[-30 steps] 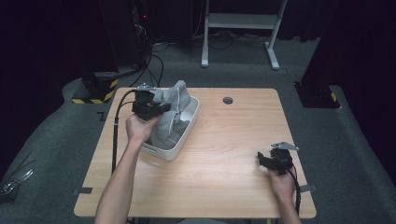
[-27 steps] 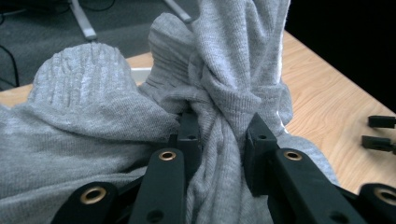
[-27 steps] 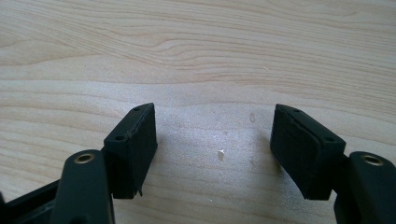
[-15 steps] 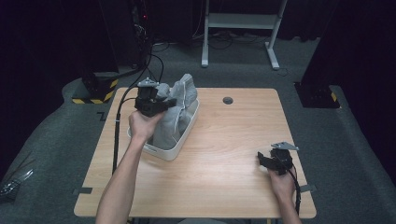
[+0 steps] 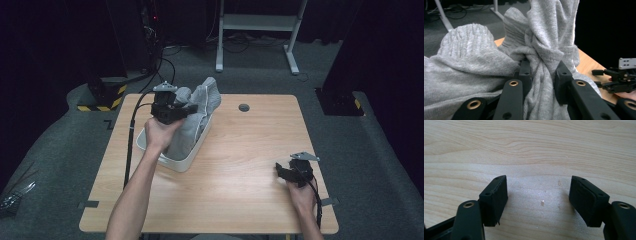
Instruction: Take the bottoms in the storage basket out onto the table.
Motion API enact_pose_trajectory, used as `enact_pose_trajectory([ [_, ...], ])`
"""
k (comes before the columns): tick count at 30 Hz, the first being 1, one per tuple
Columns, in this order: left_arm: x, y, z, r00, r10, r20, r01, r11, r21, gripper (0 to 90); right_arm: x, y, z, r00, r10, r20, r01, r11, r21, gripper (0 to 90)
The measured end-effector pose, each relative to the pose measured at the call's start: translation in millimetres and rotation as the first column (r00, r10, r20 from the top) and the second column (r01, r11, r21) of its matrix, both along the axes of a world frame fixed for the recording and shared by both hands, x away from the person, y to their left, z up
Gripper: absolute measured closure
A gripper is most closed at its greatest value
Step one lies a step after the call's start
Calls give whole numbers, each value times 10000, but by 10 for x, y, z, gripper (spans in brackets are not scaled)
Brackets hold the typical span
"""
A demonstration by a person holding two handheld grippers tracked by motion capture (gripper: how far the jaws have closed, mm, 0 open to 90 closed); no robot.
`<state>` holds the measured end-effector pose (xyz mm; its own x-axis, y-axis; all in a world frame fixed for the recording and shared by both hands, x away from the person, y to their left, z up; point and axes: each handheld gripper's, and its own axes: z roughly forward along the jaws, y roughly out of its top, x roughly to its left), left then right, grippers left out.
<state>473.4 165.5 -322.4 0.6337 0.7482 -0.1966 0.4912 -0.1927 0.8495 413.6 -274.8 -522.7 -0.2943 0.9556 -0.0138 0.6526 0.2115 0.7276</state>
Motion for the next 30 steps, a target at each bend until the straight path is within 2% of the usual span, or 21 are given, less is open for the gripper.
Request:
enact_pose_trajectory([
  [3,-1,-88,19,9998,-210,4,210,9998,18,733,10,29,-2,9999,82,-100,-83,10000,-49,233],
  [10,-9,-224,50,9986,-522,80,523,9986,-27,733,19,35,-5,9998,134,-112,-134,9999,-59,210],
  [18,-39,-335,116,9959,-890,184,895,9955,-311,733,20,35,-4,9998,158,-129,-159,9999,-59,209],
  [23,-28,-388,124,9951,-964,200,970,9948,-315,733,20,36,-4,9998,151,-129,-151,9999,-60,209],
  [30,-43,-530,126,9906,-1351,236,1360,9899,-391,732,19,37,-4,9998,137,-123,-138,9999,-62,211],
])
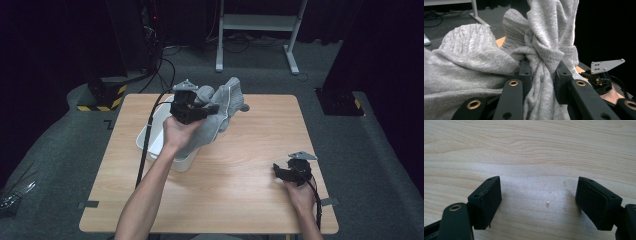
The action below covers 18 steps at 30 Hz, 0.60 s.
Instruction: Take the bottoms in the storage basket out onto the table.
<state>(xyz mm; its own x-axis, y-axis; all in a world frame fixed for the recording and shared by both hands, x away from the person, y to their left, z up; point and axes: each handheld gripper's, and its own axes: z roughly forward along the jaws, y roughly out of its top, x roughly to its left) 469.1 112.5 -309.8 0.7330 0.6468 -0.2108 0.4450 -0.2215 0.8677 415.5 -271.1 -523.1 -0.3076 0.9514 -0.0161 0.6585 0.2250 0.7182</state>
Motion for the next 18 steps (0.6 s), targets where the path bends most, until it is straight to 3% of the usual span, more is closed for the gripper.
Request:
enact_pose_trajectory([
  [18,-45,-327,-69,9973,-732,-37,732,9973,-108,731,-1,2,0,10000,-27,0,27,10000,10,212],
])
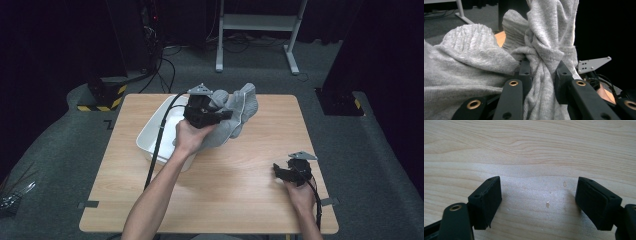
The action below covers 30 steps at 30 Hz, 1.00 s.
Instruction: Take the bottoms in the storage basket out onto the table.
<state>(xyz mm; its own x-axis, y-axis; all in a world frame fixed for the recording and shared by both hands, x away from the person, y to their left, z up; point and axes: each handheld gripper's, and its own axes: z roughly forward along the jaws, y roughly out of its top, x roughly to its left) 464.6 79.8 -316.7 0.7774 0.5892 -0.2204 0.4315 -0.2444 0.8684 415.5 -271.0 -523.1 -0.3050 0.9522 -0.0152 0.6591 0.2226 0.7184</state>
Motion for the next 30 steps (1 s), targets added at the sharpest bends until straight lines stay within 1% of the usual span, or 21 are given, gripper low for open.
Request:
enact_pose_trajectory([
  [1,-6,-38,-17,10000,-93,10,93,10000,6,732,0,-1,0,10000,5,7,-5,10000,-9,212],
  [7,-24,-122,-82,9998,-199,-44,199,9998,-28,731,0,0,0,10000,4,3,-4,10000,-4,212],
  [12,-54,-196,-75,9992,-390,56,390,9992,12,731,0,0,0,10000,1,3,-1,10000,-3,212],
  [15,-68,-224,-31,9986,-526,96,528,9985,-170,731,0,0,0,10000,-2,2,2,10000,-3,212],
  [18,-77,-250,6,9979,-637,139,640,9976,-248,731,0,0,1,10000,-2,-4,2,10000,3,212],
  [19,-83,-270,14,9971,-749,101,752,9964,-378,730,0,0,1,10000,-3,-2,3,10000,2,212],
  [21,-94,-300,14,9964,-844,111,848,9954,-439,731,0,0,1,10000,-1,-2,1,10000,2,213],
  [23,-100,-328,4,9958,-907,123,911,9951,-394,730,0,0,1,10000,-3,-2,3,10000,3,212],
  [27,-111,-362,-23,9949,-1010,49,1012,9934,-532,730,0,0,1,10000,-5,-2,5,10000,1,213],
  [28,-121,-378,-31,9945,-1039,86,1042,9932,-513,730,0,0,1,10000,-4,-3,4,10000,1,212],
  [30,-137,-427,-57,9939,-1077,225,1083,9937,-277,729,0,1,0,10000,-10,1,10,10000,0,213],
])
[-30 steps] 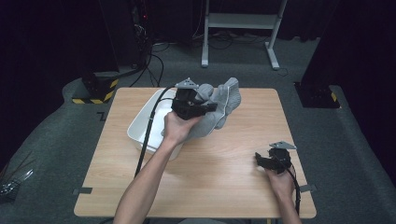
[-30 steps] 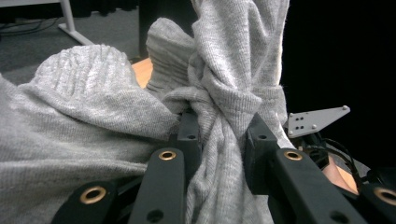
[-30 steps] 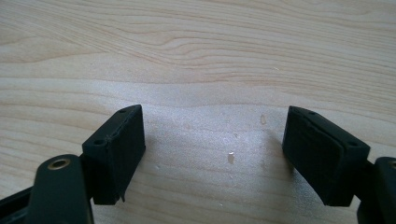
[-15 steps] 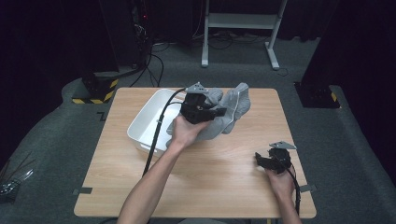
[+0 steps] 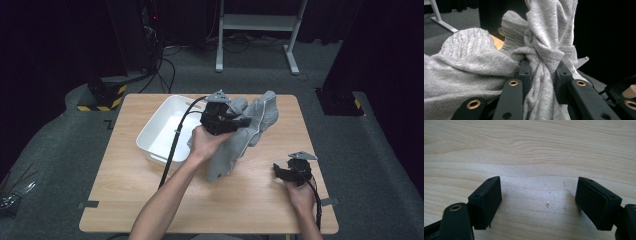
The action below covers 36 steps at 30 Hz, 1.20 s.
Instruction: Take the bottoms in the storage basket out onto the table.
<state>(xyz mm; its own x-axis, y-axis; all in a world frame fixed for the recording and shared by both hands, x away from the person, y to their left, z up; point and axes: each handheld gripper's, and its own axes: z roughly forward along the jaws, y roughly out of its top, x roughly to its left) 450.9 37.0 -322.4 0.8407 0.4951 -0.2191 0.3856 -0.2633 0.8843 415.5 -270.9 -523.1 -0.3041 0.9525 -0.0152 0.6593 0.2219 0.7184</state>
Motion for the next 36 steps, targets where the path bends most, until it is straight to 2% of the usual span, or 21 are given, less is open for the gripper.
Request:
enact_pose_trajectory([
  [8,17,-29,-185,9997,214,-70,-213,9997,137,728,0,0,0,10000,-1,2,1,10000,-1,213],
  [10,25,-30,-256,9994,351,-39,-349,9990,287,728,0,0,0,10000,-1,1,1,10000,-3,213],
  [11,39,-28,-337,9988,489,-99,-484,9981,377,727,0,-1,1,10000,7,-6,-7,10000,-1,213],
  [12,39,-28,-337,9988,489,-99,-484,9981,377,728,0,-1,1,10000,7,-6,-7,10000,-1,213],
  [17,57,-27,-535,9972,714,-226,-702,9963,505,726,-1,1,1,10000,-5,-14,5,10000,11,213],
  [23,41,-66,-643,9973,716,-136,-706,9954,649,724,-1,2,-1,10000,-16,12,16,10000,-2,214],
  [33,42,-123,-966,9954,853,-443,-807,9921,955,719,-2,4,-2,10000,-35,35,35,10000,-4,215],
  [36,37,-134,-1016,9951,865,-486,-814,9918,981,719,-2,4,-2,10000,-31,40,31,10000,-12,215],
])
